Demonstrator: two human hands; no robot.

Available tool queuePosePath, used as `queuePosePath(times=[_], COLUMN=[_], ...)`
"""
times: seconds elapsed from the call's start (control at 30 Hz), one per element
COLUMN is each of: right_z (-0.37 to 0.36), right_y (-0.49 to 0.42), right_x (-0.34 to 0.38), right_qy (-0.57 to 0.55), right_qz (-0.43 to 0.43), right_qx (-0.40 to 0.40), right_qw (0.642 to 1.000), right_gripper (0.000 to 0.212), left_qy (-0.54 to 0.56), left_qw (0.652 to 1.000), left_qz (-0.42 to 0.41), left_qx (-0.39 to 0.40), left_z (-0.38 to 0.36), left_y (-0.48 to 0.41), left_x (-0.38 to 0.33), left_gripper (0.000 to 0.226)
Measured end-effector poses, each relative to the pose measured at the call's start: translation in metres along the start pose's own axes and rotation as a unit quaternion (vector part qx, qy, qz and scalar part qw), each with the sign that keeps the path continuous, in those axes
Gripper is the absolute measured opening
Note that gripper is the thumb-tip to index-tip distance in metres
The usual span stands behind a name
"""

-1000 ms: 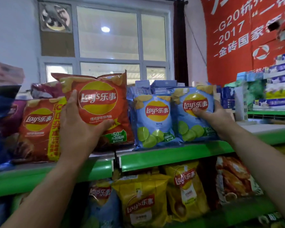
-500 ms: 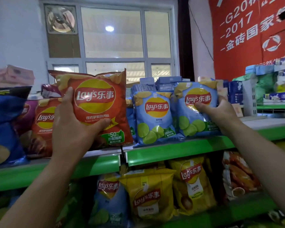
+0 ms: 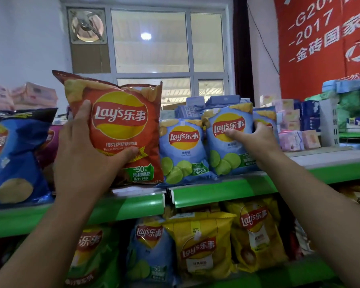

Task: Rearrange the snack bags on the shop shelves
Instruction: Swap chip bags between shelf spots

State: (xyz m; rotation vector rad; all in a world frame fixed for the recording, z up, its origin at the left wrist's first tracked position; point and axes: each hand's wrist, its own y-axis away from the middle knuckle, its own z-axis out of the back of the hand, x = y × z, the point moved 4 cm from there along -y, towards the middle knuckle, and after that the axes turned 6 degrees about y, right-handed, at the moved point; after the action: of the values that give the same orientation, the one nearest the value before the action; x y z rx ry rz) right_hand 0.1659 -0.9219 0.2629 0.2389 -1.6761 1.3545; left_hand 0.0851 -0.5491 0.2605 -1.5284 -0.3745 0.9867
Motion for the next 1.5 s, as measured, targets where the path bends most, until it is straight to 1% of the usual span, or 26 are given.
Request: queuePosePath(times=[0.07,0.2,0.27,0.3,0.33,0.37,0.4,0.43,0.47,0.5,0.53,0.6,0.63,0.7,0.73,0.83,0.93,1.03,1.1,1.17,1.23,1.27,1.3,1.37,1.43,1.5], right_z=[-0.010,-0.025,-0.027,-0.026,-0.023,-0.021,-0.020,-0.024,-0.031,-0.043,-0.056,-0.083,-0.093,-0.104,-0.107,-0.114,-0.116,-0.113,-0.114,-0.117,-0.123,-0.129,-0.137,-0.157,-0.178,-0.192], right_y=[0.000,0.002,0.003,0.003,0.004,0.010,0.019,0.031,0.044,0.056,0.066,0.080,0.084,0.084,0.082,0.076,0.076,0.081,0.087,0.099,0.119,0.130,0.141,0.165,0.183,0.192], right_x=[-0.005,-0.024,-0.025,-0.023,-0.018,-0.009,0.002,0.015,0.027,0.035,0.040,0.038,0.032,0.020,0.018,0.017,0.017,0.019,0.024,0.034,0.051,0.059,0.067,0.082,0.089,0.088], right_qy=[0.009,0.046,0.065,0.102,0.161,0.230,0.289,0.320,0.327,0.331,0.343,0.415,0.458,0.524,0.541,0.560,0.550,0.531,0.519,0.460,0.351,0.287,0.215,0.089,-0.003,-0.045], right_qz=[-0.013,-0.033,-0.037,-0.020,0.017,0.068,0.133,0.202,0.263,0.307,0.331,0.326,0.313,0.296,0.290,0.273,0.277,0.301,0.309,0.324,0.359,0.362,0.344,0.247,0.132,0.074], right_qx=[0.017,0.016,0.012,-0.003,-0.036,-0.084,-0.133,-0.165,-0.166,-0.135,-0.078,0.051,0.093,0.117,0.114,0.107,0.104,0.077,0.070,0.053,0.024,0.028,0.065,0.186,0.283,0.313], right_qw=[1.000,0.998,0.997,0.995,0.986,0.967,0.939,0.911,0.892,0.882,0.875,0.848,0.827,0.790,0.781,0.775,0.781,0.788,0.794,0.825,0.865,0.886,0.912,0.947,0.950,0.946], right_gripper=[0.050,0.068,0.086,0.093,0.095,0.091,0.084,0.074,0.066,0.062,0.064,0.075,0.081,0.088,0.090,0.094,0.096,0.100,0.102,0.093,0.072,0.066,0.064,0.074,0.091,0.101], left_qy=[-0.022,-0.047,-0.046,-0.043,-0.039,-0.036,-0.034,-0.033,-0.034,-0.037,-0.039,-0.035,-0.029,-0.028,-0.028,-0.016,0.016,0.040,0.044,0.048,0.068,0.078,0.086,0.097,0.123,0.157], left_qw=[1.000,0.999,0.999,0.999,0.999,0.999,0.999,0.999,0.999,0.999,0.999,0.999,0.999,0.999,0.999,1.000,0.999,0.999,0.999,0.998,0.996,0.995,0.994,0.992,0.988,0.980], left_qz=[-0.016,-0.018,-0.001,0.005,0.009,0.009,0.008,0.006,0.001,-0.006,-0.013,-0.021,-0.021,-0.020,-0.018,0.005,0.020,0.004,0.022,0.044,0.053,0.055,0.058,0.067,0.079,0.092], left_qx=[-0.007,0.000,0.013,0.015,0.014,0.013,0.011,0.009,0.007,0.005,0.002,-0.004,-0.005,-0.007,-0.010,-0.019,-0.027,-0.033,-0.024,0.000,0.022,0.028,0.034,0.045,0.057,0.075], left_z=[0.007,0.008,0.006,0.006,0.007,0.008,0.009,0.011,0.012,0.014,0.015,0.022,0.025,0.033,0.038,0.054,0.071,0.085,0.089,0.088,0.085,0.084,0.082,0.079,0.077,0.079], left_y=[-0.002,-0.003,-0.002,-0.001,0.000,0.000,0.001,0.001,0.000,-0.001,-0.002,-0.005,-0.006,-0.009,-0.010,-0.011,-0.007,0.005,0.015,0.023,0.028,0.031,0.035,0.043,0.053,0.063], left_x=[-0.002,-0.002,0.002,0.004,0.006,0.007,0.007,0.007,0.007,0.006,0.007,0.011,0.015,0.027,0.034,0.055,0.068,0.068,0.068,0.066,0.064,0.063,0.062,0.061,0.061,0.062], left_gripper=[0.114,0.112,0.112,0.111,0.111,0.112,0.112,0.112,0.112,0.112,0.113,0.114,0.114,0.114,0.114,0.117,0.115,0.109,0.112,0.116,0.116,0.115,0.115,0.114,0.113,0.111])
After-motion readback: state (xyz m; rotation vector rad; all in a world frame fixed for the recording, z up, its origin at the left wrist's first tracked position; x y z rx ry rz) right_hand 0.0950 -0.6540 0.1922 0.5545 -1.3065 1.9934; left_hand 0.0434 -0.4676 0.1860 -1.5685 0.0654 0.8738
